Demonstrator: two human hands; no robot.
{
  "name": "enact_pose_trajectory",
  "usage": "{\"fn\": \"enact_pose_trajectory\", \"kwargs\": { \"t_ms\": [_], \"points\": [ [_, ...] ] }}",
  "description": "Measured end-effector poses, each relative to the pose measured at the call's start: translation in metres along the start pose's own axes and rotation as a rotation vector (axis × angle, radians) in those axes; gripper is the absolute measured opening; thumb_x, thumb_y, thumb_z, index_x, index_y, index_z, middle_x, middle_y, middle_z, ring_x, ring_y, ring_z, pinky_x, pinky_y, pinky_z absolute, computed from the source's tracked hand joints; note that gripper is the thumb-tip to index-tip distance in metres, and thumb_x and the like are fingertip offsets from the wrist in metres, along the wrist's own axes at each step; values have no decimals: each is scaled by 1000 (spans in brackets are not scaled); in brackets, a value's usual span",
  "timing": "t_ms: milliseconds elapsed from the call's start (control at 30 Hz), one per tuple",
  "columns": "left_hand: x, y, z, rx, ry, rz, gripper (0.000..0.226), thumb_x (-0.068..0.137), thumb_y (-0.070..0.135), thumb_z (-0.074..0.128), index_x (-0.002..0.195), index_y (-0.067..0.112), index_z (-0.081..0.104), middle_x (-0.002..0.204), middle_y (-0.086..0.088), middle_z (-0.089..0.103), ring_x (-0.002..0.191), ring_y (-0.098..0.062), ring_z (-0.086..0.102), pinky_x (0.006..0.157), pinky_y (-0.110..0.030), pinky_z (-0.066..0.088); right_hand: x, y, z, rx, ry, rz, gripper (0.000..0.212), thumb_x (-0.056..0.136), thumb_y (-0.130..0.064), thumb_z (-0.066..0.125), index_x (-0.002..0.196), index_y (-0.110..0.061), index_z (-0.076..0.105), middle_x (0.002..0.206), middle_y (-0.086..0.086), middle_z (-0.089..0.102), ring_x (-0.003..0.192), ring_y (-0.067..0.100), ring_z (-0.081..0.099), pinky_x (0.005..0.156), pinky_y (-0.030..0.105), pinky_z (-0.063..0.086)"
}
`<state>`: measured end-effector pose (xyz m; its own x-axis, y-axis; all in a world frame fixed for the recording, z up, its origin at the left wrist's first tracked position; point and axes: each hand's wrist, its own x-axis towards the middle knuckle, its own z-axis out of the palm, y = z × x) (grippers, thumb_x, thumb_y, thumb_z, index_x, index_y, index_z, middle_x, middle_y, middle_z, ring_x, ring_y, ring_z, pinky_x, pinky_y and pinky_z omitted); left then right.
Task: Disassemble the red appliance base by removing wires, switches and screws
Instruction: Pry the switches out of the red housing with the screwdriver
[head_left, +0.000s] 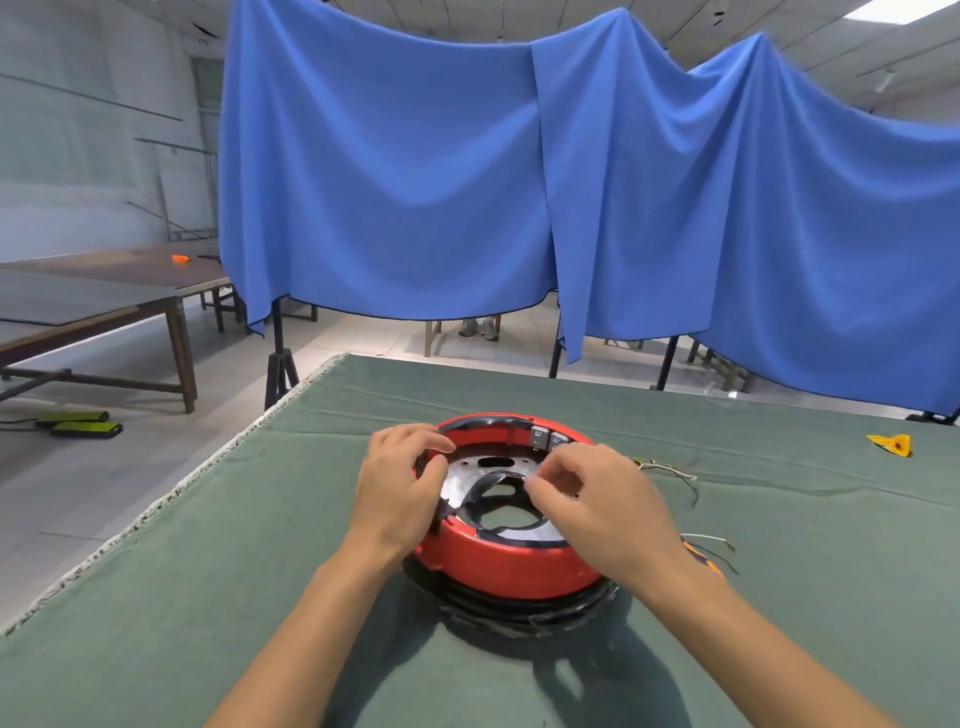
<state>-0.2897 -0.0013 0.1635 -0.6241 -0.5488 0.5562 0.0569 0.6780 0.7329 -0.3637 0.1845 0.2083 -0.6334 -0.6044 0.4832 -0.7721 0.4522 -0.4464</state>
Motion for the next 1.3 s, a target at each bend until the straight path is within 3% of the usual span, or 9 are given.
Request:
{"fn": "enact_pose_trajectory", "kwargs": {
  "t_ms": [167, 300, 400, 500, 700, 800, 900, 1100, 1300],
  "points": [
    [-2, -17, -12, -217, -130, -162, 43, 87, -9, 38, 71, 16, 69, 119, 1, 59, 118, -9, 48, 94, -7, 32, 5, -31, 41, 50, -387, -6, 42, 84, -61, 53, 69, -24, 64, 72, -9, 64, 73, 9, 57, 70, 35, 48],
    [0, -17, -11, -286, -168, -153, 28, 88, 6, 50, 70, 18, 68, 119, 0, 58, 119, -9, 48, 100, -14, 33, 23, -37, 50, 59, -430, 147, 58, 81, -65, 54, 51, -20, 35, 50, -5, 36, 49, 15, 36, 55, 34, 28],
    [-4, -17, -8, -283, -132, -151, 20, 77, 29, 48, 69, 24, 65, 120, 3, 57, 119, -15, 46, 105, -30, 31, 33, -44, 55, 8, -548, 177, 52, 80, -62, 58, 56, -19, 42, 55, -4, 43, 52, 15, 41, 54, 32, 29],
    [-4, -19, -4, -305, -108, -160, 20, 77, 30, 46, 68, 28, 64, 121, 6, 57, 120, -15, 44, 105, -28, 29, 38, -45, 61, 108, -609, 268, 43, 79, -51, 66, 54, -20, 50, 55, -6, 51, 54, 14, 47, 55, 29, 32],
    [-2, -22, 5, -479, -60, -247, 31, 85, -7, 47, 71, 14, 65, 123, -3, 56, 124, -10, 41, 85, -3, 32, 42, -41, 58, 277, -705, 310, 32, 80, -53, 66, 68, -25, 72, 77, -7, 74, 73, 10, 65, 73, 27, 48],
    [-3, -19, 7, -550, -50, -287, 28, 84, -10, 44, 76, 7, 65, 105, -8, 61, 104, 6, 51, 78, -8, 37, 42, -41, 61, 212, -696, 286, 32, 83, -54, 62, 75, -25, 74, 80, -10, 73, 74, 6, 63, 70, 24, 44],
    [-6, -15, 6, -600, -45, -291, 25, 86, -10, 42, 80, 1, 64, 88, -9, 58, 65, 0, 49, 61, -11, 39, 43, -41, 61, 247, -699, 311, 30, 78, -50, 65, 77, -21, 75, 78, -8, 74, 72, 8, 64, 73, 27, 46],
    [-6, -14, 7, -608, -16, -309, 26, 87, -8, 41, 76, 4, 62, 72, 1, 52, 61, -5, 43, 58, -14, 36, 43, -41, 61, 326, -689, 301, 26, 80, -40, 67, 57, -27, 70, 61, -11, 69, 52, -2, 59, 62, 24, 40],
    [-6, -14, 11, -561, 5, -309, 29, 87, -7, 40, 72, 8, 60, 70, 6, 51, 66, -7, 43, 62, -16, 35, 44, -39, 62, 311, -681, 289, 26, 75, -40, 68, 62, -17, 68, 59, -6, 61, 57, 8, 52, 66, 29, 39]
  ]
}}
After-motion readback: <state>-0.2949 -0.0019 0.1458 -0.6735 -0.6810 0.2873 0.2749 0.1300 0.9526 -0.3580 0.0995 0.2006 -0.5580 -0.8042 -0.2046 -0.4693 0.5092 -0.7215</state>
